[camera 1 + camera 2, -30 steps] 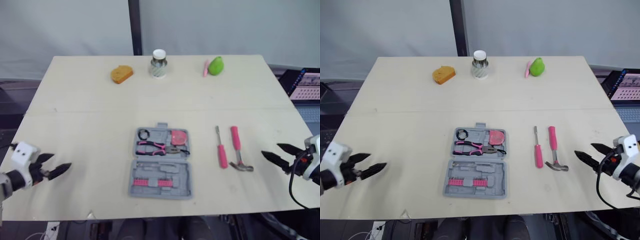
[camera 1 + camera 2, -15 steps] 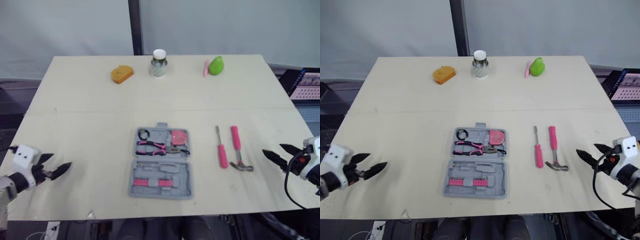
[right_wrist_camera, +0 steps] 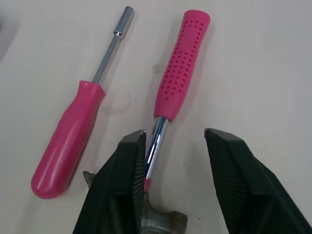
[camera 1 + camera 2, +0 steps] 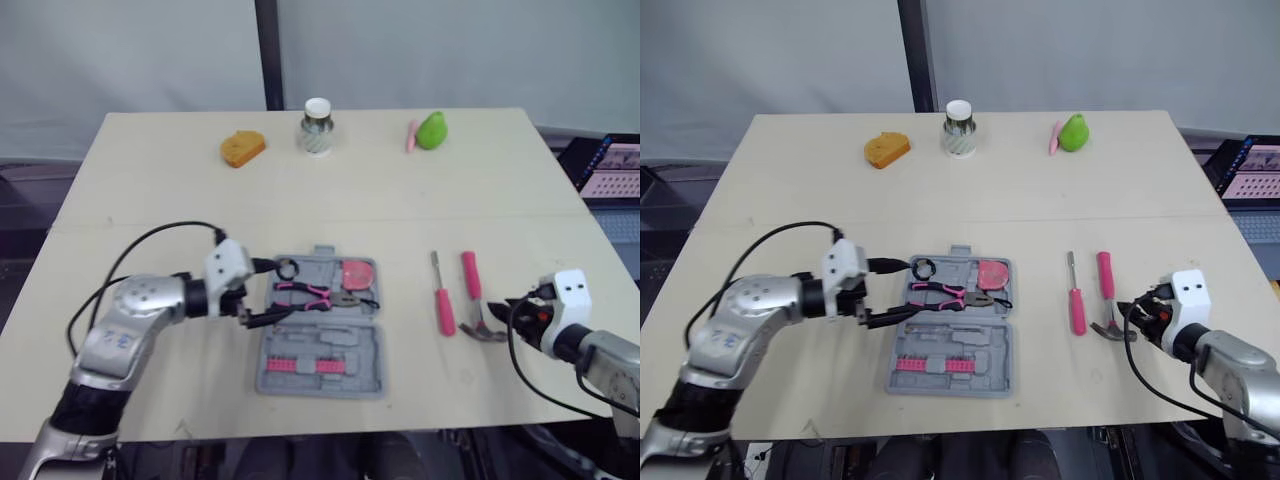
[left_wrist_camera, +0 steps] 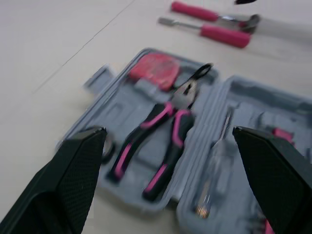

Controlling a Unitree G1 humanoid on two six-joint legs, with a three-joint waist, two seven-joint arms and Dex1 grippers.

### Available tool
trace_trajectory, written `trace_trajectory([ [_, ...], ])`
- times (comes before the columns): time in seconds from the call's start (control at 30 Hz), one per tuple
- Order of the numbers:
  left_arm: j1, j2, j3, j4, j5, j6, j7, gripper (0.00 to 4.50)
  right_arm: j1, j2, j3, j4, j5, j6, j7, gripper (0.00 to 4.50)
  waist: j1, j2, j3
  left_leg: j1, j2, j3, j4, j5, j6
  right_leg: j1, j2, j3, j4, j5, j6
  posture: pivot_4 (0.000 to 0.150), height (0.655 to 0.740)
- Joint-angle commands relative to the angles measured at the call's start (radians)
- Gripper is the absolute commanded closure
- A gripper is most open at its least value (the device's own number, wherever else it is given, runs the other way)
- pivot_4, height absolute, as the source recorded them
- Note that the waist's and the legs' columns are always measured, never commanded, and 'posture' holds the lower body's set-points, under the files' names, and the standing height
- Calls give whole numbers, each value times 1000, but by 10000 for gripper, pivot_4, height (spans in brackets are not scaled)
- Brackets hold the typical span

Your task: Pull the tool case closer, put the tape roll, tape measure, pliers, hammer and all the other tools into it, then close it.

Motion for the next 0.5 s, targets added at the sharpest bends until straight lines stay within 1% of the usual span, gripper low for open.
trace_trajectory([
  [0.03,-52,-40,-67,-35,8,-15,-17,0,-4,23,-26,-50,9,59,-59,22089,0,0,0,0,0,0,0,0,0,0,0,0,0,0,0,1500,7400],
  [0.2,-108,-110,-141,-6,43,-66,-20,0,-23,96,-16,-97,5,151,-156,22089,0,0,0,0,0,0,0,0,0,0,0,0,0,0,0,1500,7400],
  [0.37,-129,-143,-169,24,71,-101,-23,0,-37,156,-17,-114,-13,199,-235,22089,0,0,0,0,0,0,0,0,0,0,0,0,0,0,0,1500,7400],
  [0.5,-139,-157,-176,32,80,-112,-25,0,-29,184,11,-109,-47,213,-284,22089,2,0,0,-1,0,-1,1,0,0,0,0,0,0,0,0,1500,7400],
])
